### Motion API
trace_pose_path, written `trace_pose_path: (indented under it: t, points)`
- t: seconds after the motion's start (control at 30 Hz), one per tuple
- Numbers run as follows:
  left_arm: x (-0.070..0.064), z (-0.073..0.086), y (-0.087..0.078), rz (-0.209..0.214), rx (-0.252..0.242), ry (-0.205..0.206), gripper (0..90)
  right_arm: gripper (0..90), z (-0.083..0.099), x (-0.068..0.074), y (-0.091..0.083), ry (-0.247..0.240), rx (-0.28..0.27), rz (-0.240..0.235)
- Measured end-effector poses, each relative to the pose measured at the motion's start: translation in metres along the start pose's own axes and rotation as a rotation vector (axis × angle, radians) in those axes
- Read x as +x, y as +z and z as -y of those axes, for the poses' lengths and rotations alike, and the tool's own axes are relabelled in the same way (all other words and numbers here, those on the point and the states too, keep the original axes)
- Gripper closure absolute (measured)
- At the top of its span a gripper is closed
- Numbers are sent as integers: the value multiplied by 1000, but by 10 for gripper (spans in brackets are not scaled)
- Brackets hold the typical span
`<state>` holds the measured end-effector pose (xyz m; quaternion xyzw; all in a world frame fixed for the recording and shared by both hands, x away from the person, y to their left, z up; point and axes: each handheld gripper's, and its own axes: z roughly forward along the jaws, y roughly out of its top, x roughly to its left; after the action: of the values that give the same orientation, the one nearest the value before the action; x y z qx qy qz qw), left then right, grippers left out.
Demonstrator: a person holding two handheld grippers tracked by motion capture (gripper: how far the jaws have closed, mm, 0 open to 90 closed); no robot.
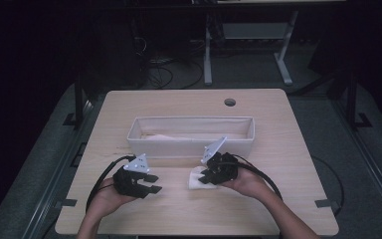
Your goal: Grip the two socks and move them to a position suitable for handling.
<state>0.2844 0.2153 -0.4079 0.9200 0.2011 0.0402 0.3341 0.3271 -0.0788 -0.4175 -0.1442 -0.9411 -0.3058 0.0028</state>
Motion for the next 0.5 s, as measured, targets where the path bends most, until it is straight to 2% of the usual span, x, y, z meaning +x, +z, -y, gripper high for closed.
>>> trace_pose_path:
  t: [0.27, 0.5]
  points:
    - [1, 1, -2, -5, -7, -8, 575, 752, 3, -3, -6, 6, 3, -6]
    - [1, 2, -3, -15, -4, -8, 527, 752, 5, -6, -20, 11, 1, -5]
